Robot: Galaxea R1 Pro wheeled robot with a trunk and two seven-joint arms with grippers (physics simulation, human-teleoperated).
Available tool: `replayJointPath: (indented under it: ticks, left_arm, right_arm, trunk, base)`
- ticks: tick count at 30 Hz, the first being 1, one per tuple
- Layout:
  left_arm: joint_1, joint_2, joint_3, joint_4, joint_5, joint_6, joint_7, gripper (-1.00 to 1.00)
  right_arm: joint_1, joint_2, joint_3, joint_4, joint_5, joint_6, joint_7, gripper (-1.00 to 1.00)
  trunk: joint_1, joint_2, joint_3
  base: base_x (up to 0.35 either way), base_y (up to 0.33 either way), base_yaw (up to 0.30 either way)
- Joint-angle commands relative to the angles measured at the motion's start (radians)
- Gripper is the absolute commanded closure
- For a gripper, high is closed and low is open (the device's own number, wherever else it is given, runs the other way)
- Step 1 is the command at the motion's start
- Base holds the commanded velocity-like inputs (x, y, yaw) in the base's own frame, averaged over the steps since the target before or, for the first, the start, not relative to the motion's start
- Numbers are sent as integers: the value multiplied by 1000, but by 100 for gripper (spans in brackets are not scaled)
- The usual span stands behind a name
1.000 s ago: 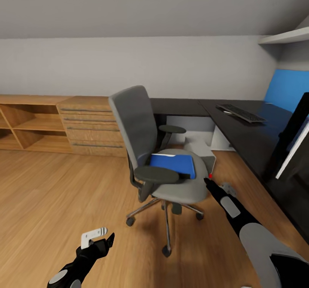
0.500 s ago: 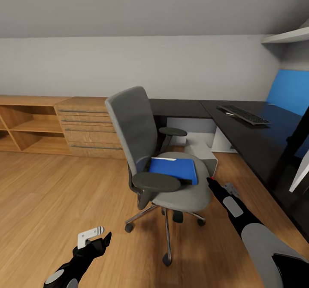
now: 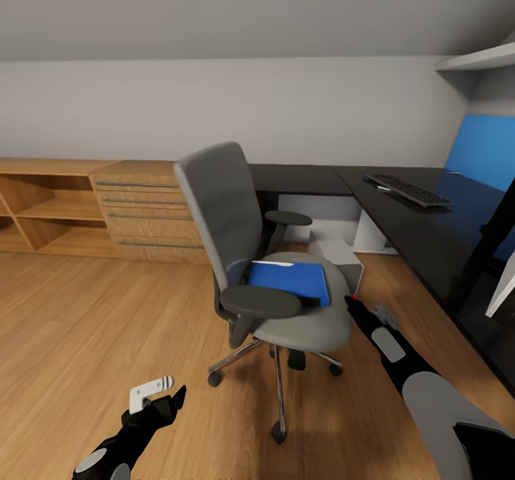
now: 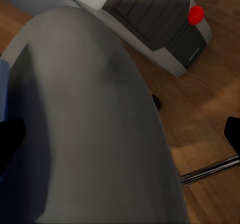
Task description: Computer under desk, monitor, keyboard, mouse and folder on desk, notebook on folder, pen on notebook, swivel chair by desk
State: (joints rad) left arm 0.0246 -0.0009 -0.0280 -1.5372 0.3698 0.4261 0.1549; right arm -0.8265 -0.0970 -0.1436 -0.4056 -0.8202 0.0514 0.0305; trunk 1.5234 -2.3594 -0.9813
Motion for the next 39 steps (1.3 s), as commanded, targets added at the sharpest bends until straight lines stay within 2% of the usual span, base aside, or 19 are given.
replayJointPath:
  ticks: [1,13,32,39]
  left_arm:
    - [0,0,-1,-2,11,3,9,-100]
    - [0,-1,-1,-3,11,3,11,-100]
    - [0,4,2,4,8,3,11,-100]
    - [0,4,2,5,8,3,12,-100]
  right_arm:
    - [0,0,-5,-1,-7,5,3,-100]
    - [0,0,-5,-1,-7,5,3,-100]
    - [0,0,-5,-1,-7,5,3,-100]
    - [0,0,-5,-1,-7,5,3,-100]
  trunk:
    - [4,-8,-4]
    - [50,-92,-42]
    - [50,-92,-42]
    - [50,-92,-42]
  base:
    - [0,0,0]
    - [0,0,0]
    - [56,25,1]
    - [5,2,176]
